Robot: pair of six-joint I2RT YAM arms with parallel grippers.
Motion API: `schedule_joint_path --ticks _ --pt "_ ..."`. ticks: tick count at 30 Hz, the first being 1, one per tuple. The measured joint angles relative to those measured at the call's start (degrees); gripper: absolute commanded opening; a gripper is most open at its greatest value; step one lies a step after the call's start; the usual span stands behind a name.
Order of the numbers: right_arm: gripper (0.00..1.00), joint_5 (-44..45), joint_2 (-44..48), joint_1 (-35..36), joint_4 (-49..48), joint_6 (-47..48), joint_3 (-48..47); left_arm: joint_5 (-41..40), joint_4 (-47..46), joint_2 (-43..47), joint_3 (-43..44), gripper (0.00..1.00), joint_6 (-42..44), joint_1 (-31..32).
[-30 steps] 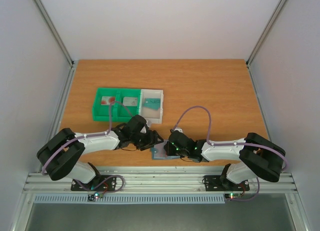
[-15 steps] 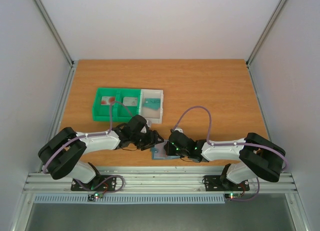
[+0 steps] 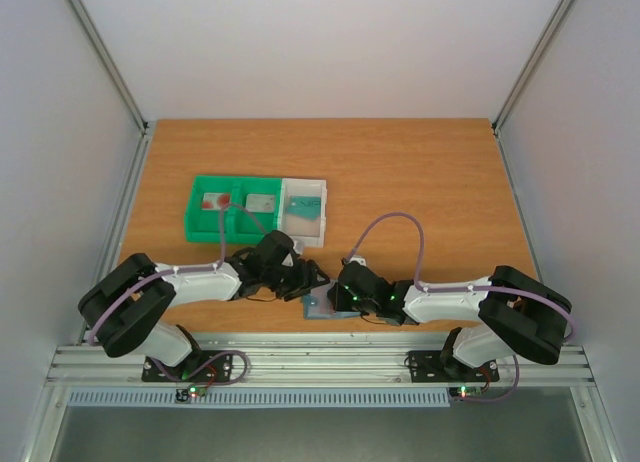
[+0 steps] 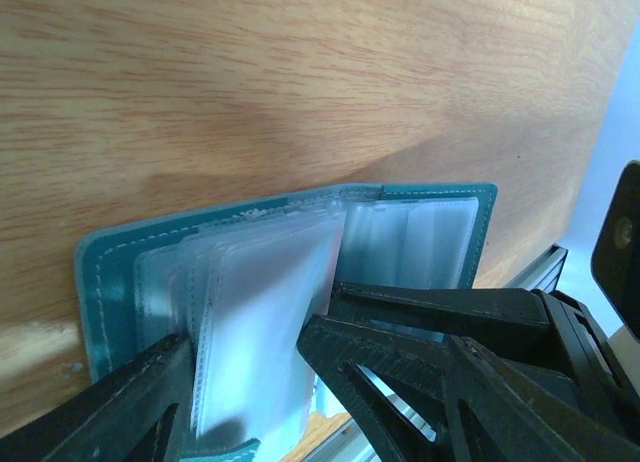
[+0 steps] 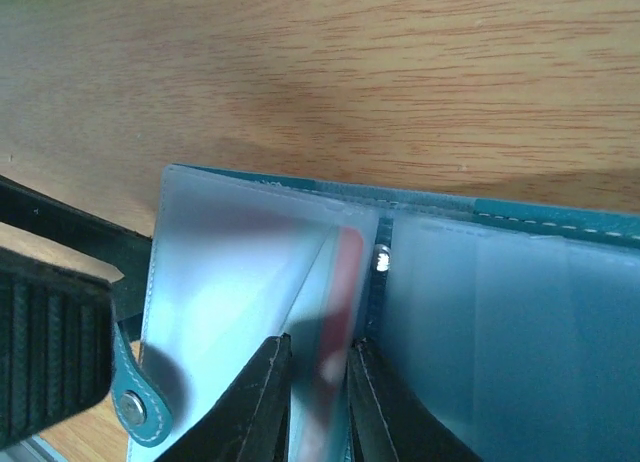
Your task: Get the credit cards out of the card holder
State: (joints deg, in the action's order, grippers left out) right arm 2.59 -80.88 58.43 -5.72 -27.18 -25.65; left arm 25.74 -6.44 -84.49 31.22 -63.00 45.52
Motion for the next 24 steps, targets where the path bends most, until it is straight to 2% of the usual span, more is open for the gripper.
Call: schedule_joint_path --ticks 14,24 --pt "0.26 0.7 2.6 -0.2 -0.6 0.0 2.1 -0.5 -0.2 1.5 -0.2 0.68 -1.9 3.6" --pt "0.32 1.9 7.0 -0.2 5.3 0.1 2.8 0.0 -0.8 1.8 0.1 0.68 -1.9 3.9"
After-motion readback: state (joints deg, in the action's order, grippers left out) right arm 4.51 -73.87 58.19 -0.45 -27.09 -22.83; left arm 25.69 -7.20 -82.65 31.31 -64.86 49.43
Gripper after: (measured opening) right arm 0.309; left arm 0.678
